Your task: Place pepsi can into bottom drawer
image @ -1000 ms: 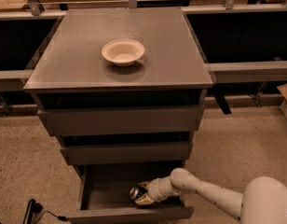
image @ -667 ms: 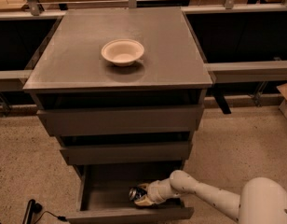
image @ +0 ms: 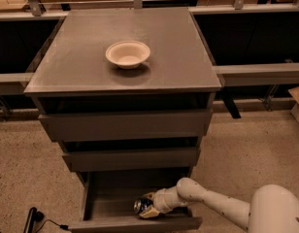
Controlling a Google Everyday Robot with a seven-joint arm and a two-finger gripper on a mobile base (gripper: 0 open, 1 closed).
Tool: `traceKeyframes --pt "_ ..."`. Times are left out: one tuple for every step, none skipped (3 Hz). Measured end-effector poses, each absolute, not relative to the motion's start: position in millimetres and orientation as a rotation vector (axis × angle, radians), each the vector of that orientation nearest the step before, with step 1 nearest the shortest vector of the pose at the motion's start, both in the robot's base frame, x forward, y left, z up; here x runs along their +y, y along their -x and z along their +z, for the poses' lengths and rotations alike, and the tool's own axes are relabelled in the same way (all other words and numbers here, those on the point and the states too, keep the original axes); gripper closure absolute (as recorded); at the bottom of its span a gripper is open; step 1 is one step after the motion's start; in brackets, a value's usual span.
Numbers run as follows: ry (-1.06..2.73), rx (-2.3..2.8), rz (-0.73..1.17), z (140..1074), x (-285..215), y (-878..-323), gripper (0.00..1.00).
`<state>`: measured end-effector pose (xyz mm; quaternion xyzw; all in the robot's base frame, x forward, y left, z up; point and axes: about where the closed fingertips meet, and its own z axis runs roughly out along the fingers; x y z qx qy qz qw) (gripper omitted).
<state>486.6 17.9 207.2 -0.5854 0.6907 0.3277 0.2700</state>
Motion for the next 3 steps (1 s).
traceKeyframes --pt "1.579 1.860 0.888 206.4 19.7 -485.0 0.05" --pt "1.580 1.860 0.890 205.9 20.6 -484.2 0.00" --pt "1.580 1.860 0.890 205.9 20.6 -484.2 0.00"
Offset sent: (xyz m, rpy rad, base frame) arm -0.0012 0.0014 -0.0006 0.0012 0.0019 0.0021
